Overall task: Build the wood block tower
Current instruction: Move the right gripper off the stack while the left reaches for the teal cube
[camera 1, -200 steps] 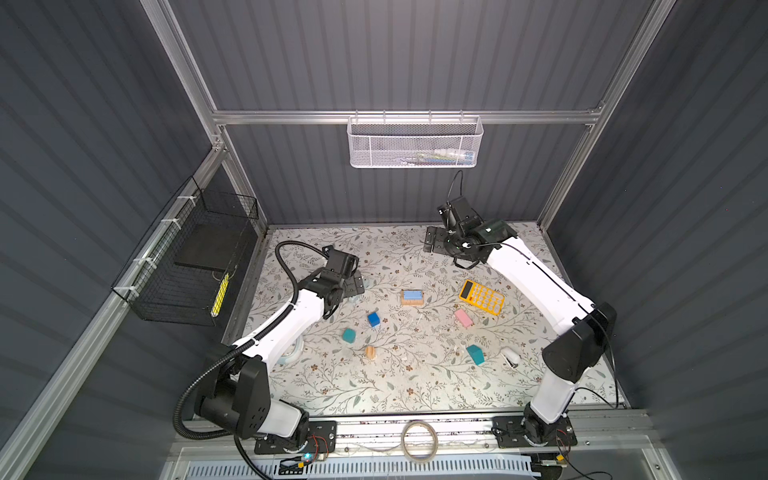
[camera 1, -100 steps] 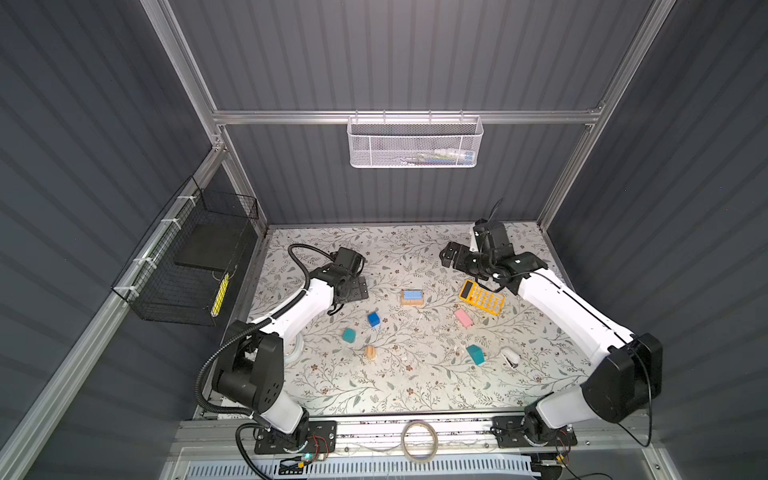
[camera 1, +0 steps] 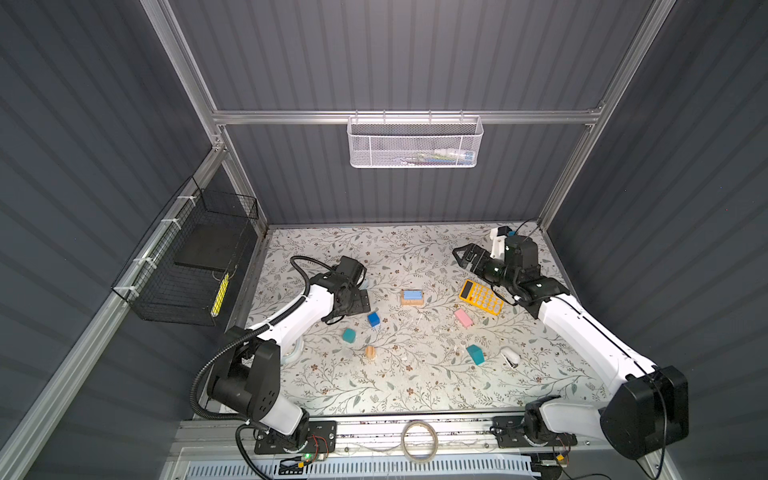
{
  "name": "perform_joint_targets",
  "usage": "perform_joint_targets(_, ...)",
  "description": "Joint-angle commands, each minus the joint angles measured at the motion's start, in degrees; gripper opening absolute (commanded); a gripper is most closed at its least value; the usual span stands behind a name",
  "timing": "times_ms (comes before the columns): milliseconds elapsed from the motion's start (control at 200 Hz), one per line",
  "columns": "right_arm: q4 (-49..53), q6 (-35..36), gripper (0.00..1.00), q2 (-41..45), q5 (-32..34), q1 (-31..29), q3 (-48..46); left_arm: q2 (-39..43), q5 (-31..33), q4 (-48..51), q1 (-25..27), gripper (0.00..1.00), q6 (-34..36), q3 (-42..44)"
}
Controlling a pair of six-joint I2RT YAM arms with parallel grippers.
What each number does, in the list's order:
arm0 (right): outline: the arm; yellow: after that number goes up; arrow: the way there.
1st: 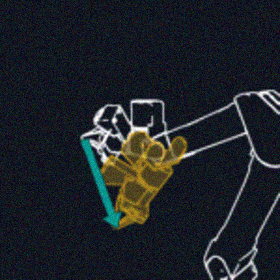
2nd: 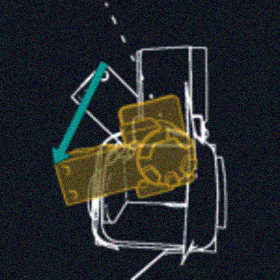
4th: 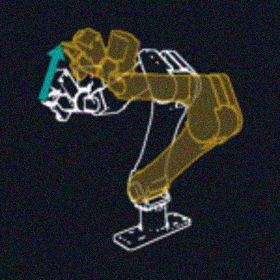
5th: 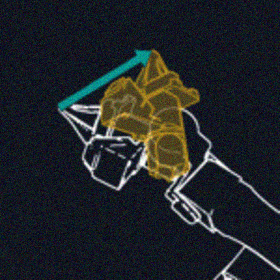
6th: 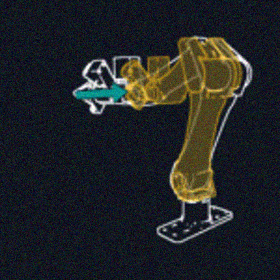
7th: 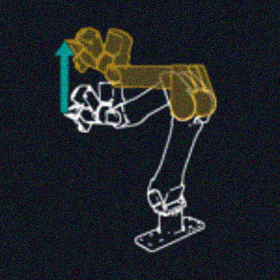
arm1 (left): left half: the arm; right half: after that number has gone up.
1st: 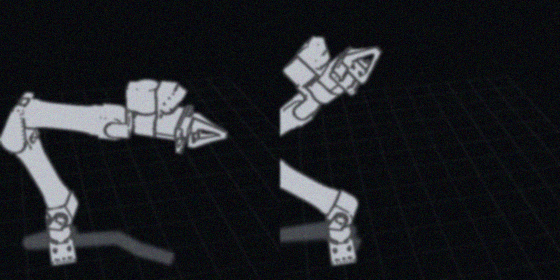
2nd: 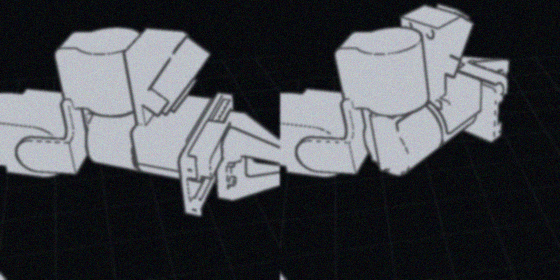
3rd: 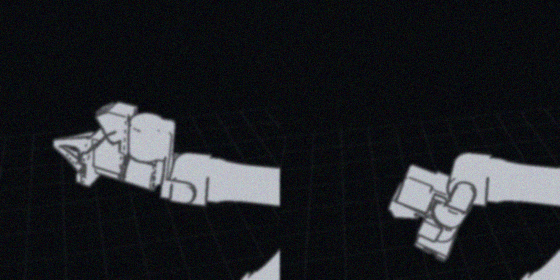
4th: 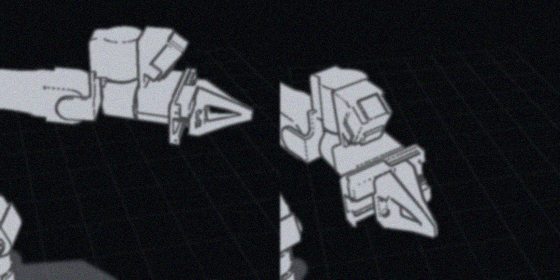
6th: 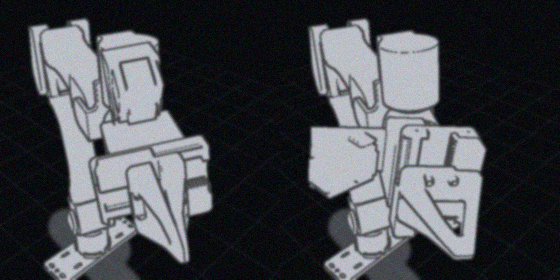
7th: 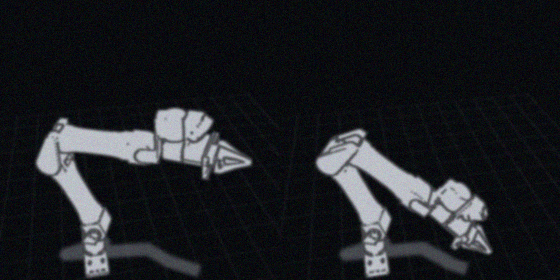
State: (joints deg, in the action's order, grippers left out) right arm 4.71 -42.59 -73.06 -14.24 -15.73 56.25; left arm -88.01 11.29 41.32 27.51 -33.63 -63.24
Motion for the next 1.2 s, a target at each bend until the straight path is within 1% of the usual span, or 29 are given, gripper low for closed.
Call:
perform_joint_targets(0, -6.43, -3.98, 0.99, 1.11, -2.93, 1.30, -1.50, 2.46, 1.27, 5.26, 1.17, 1.00, 0.23, 0.67)
perform_joint_targets(75, -5.71, -4.08, 0.99, 0.66, -4.38, 1.90, -0.91, 2.99, 1.31, 6.43, 1.99, 0.99, 1.33, 1.30)
perform_joint_targets(95, -5.60, -4.08, 0.99, 0.41, -6.88, 2.00, -0.65, 3.04, 1.29, 6.81, 2.23, 0.99, 1.71, 1.39)
perform_joint_targets(235, -4.91, -4.16, 0.99, -1.13, -12.04, 2.50, 0.98, 3.76, 1.91, 8.25, 4.01, 0.97, 3.33, 3.04)
perform_joint_targets(415, -4.62, -3.98, 0.99, -1.96, -15.93, 2.98, 1.93, 4.16, 1.10, 7.90, 4.70, 0.93, 4.72, 6.16)
perform_joint_targets(705, -2.47, -2.52, 0.99, -0.68, -15.56, 3.29, 2.02, 1.38, 0.25, 4.01, 4.84, 0.83, 7.32, 8.69)
perform_joint_targets(930, -1.85, -2.24, 0.99, -0.77, -15.71, 3.51, 2.11, -1.17, 0.65, 0.20, 4.84, 0.71, 9.64, 10.11)
perform_joint_targets(975, -1.81, -2.24, 0.99, -0.86, -15.81, 3.51, 2.19, -1.58, 0.48, -0.44, 4.84, 0.70, 9.94, 10.30)
perform_joint_targets(1116, -1.55, -2.24, 0.99, -1.29, -15.99, 3.60, 2.46, -2.65, -0.08, -1.66, 4.84, 0.60, 10.66, 10.48)
perform_joint_targets(1196, -1.55, -2.24, 0.99, -1.43, -16.08, 3.62, 2.46, -2.87, -0.61, -2.20, 4.84, 0.57, 10.86, 10.72)
